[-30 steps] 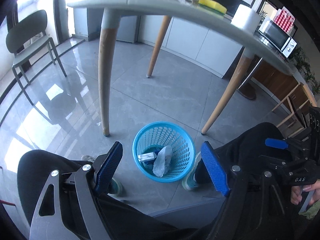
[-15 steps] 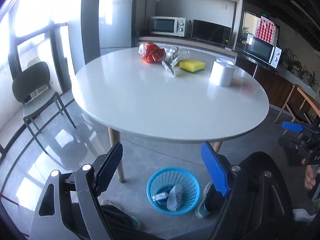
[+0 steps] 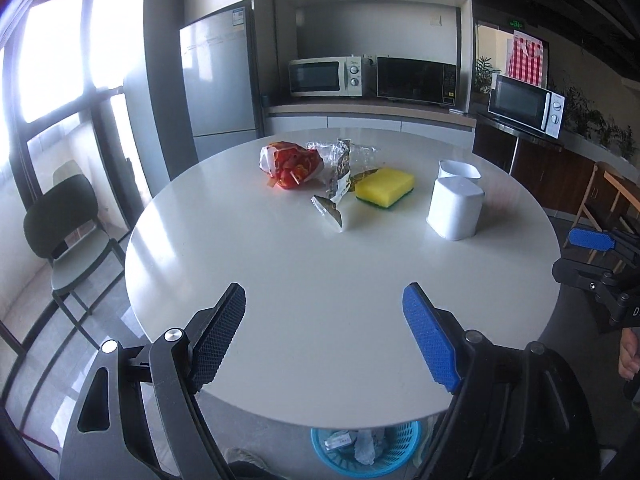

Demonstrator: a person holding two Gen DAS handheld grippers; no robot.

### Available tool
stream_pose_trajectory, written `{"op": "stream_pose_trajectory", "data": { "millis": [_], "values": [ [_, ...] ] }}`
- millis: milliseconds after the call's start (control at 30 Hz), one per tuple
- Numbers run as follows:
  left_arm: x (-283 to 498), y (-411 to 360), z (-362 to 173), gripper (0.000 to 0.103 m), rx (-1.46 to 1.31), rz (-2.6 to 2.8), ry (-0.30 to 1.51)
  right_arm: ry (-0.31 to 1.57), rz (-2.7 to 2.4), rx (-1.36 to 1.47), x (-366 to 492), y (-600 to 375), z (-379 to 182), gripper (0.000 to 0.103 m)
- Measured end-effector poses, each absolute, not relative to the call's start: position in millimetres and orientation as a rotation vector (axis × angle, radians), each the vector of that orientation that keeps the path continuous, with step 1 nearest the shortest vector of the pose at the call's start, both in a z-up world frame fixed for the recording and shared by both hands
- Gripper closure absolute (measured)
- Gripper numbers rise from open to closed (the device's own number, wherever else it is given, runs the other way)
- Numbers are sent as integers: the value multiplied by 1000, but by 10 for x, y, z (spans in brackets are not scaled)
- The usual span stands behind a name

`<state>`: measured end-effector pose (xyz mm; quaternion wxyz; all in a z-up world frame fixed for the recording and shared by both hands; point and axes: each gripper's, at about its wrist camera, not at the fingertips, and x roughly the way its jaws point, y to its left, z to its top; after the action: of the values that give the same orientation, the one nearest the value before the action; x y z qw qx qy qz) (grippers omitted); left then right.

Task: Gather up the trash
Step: 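Raise both tools back toward the table, then grasp the silver foil wrapper with the left tool while the right tool grasps a white square cup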

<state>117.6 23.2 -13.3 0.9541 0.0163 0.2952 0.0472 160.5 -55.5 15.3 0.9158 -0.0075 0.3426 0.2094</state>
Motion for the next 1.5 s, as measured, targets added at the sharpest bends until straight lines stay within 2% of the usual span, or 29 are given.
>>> {"op": "stream_pose_trajectory", "data": {
  "millis": [800, 867, 1000, 1100, 1200, 1233, 1267, 1300, 1500],
  "values": [
    [2701, 304, -232, 23, 93, 49, 767, 826, 389, 11, 2826, -274, -129, 20],
    [2808, 299, -280, 26, 108, 49, 787, 843, 383, 24, 2891, -269, -182, 24],
    [2969, 287, -359, 29, 134, 41, 816, 860, 379, 31, 2979, -234, -241, 24],
    [3063, 293, -387, 37, 137, 29, 828, 873, 377, 35, 3043, -227, -268, 32],
    [3141, 310, -412, 49, 123, 14, 842, 888, 388, 46, 3097, -211, -298, 42],
    [3154, 317, -431, 60, 121, 17, 851, 889, 391, 45, 3096, -207, -303, 42],
    [3179, 332, -455, 75, 117, 22, 861, 886, 388, 39, 3089, -198, -301, 43],
    [3180, 353, -474, 82, 100, 18, 866, 885, 389, 35, 3091, -194, -300, 43],
    [2961, 438, -457, 91, 23, -6, 793, 842, 383, 15, 3012, -195, -243, 46]
  ]
}}
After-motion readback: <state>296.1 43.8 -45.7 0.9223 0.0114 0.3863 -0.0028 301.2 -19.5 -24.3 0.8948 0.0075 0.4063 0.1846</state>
